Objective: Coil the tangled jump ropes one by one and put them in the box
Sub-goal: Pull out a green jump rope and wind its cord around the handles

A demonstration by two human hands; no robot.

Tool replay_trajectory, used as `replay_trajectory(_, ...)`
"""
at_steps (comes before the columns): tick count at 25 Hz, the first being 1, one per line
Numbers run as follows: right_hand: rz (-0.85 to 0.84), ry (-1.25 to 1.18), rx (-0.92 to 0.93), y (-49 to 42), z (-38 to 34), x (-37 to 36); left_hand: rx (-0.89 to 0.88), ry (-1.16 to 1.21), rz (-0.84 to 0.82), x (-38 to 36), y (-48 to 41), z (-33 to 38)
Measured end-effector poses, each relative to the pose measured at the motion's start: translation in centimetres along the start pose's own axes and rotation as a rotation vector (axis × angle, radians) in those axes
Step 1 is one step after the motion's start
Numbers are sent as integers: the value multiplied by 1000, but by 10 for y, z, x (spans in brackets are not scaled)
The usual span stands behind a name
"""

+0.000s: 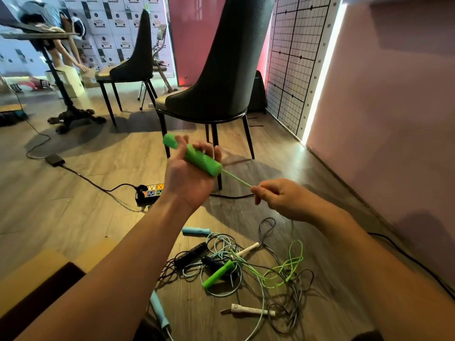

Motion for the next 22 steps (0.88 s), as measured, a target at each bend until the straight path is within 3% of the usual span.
replay_trajectory(4, -115, -16, -8, 3, -3, 2, -196, -81, 159, 20, -12, 21)
replay_trajectory(7, 65, 0, 105, 5, -14, 14, -267, -412, 146, 23, -11, 19)
replay_trajectory(9, 233, 11, 200, 7, -23, 23, -343, -808, 127, 19, -7, 11)
replay_trajectory(11, 349, 106, 330, 9, -34, 25, -391, -1382, 43, 13, -1, 0)
replay_trajectory(13, 494, 225, 448, 9, -38, 25, -217, -1777, -106, 4, 7, -17)
replay_trajectory(14, 556, 267, 477, 8, -37, 27, -82, -1868, -159, 0, 11, -24)
replay_trajectory(16, 628, 277, 459, 8, -27, 33, 214, -1838, -233, -5, 15, -32)
replay_trajectory(19, 651, 236, 296, 11, -15, 35, 611, -1397, -352, -6, 23, -35)
replay_trajectory(22, 555, 36, 89, 5, -11, 16, 644, -804, -431, -11, 24, -29)
Point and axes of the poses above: each hand's wrist, its own y-axis away from the middle knuckle, its own x-axis out of the back of the hand, z = x × y, the point moved 1 cm from there along -y, towards the middle knuckle, and after that the axes turned 3 degrees about x, right-handed, at the moved point
